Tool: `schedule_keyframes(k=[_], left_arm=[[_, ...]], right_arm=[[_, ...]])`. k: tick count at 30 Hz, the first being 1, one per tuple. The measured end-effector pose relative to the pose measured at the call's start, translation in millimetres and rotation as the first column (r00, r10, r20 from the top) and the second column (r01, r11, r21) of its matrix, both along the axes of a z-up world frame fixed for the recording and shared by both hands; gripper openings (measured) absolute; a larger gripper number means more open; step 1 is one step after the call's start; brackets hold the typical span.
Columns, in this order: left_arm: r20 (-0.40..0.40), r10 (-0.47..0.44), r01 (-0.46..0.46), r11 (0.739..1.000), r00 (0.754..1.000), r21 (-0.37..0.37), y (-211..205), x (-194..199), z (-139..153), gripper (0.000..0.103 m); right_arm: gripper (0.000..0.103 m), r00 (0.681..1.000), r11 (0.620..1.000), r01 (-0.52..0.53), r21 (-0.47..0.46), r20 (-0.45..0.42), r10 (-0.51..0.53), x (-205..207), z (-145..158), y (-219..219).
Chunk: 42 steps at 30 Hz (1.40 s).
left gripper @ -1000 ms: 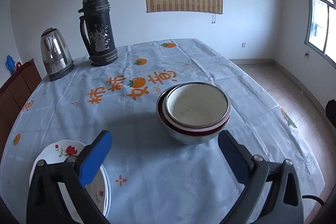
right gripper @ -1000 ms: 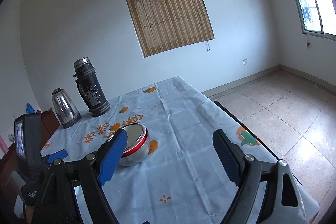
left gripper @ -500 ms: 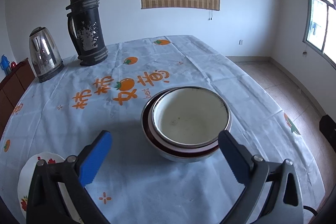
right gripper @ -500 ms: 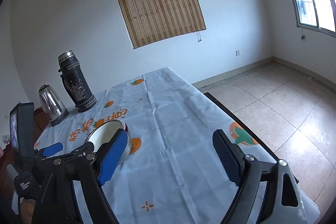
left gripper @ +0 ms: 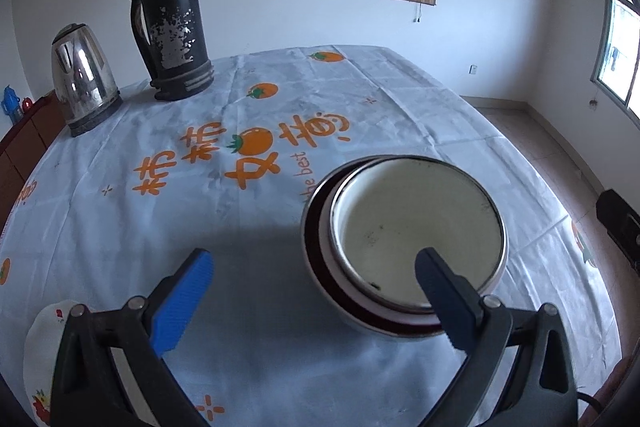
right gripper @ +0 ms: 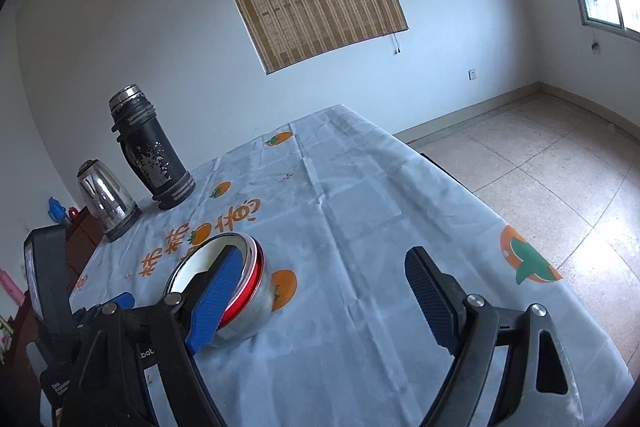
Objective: Organize plates and bowls
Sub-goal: 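Close both grippers on the bowl stack rim and lift it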
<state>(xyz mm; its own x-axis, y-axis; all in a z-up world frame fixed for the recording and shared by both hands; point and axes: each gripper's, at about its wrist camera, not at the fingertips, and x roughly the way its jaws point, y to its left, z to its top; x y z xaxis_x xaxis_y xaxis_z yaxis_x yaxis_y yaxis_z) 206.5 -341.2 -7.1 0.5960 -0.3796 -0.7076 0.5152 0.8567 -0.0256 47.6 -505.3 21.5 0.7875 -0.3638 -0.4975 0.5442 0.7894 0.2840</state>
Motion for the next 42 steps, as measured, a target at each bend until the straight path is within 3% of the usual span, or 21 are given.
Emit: schedule_keyframes(k=[9, 28, 34, 41, 42], left_arm=[[-0.021, 0.02, -0.021, 1.0, 1.0, -0.021, 5.3, 13.7, -4.5, 0.103], [0.006, 0.033, -0.033, 0.999, 0.999, 0.019, 4.8, 18.3, -8.0, 0.103], [-0.015, 0.047, -0.048, 0.999, 0.999, -0.02, 16.0, 29.5, -1.2, 0.102], [-0.043, 0.057, -0.058, 0.997, 0.997, -0.041, 14.8, 41.8, 2.0, 0.101], [-0.048, 0.055, -0.057, 0.998, 0.997, -0.038, 12.7, 43.4, 1.6, 0.098]], right_arm=[[0.085, 1.0, 1.0, 0.008, 0.018, -0.011, -0.008, 16.9, -17.0, -3.8], [0.085, 1.0, 0.997, -0.027, 0.067, 0.013, 0.026, 23.9, -28.1, -8.1], [0.085, 0.998, 0.992, -0.036, 0.119, 0.052, 0.03, 21.0, -22.5, -32.1], [0.083, 0.984, 0.958, -0.18, 0.225, 0.05, 0.174, 61.2, -30.6, -26.4], [0.076, 0.98, 0.953, -0.199, 0.23, 0.045, 0.194, 67.0, -32.7, -22.0]])
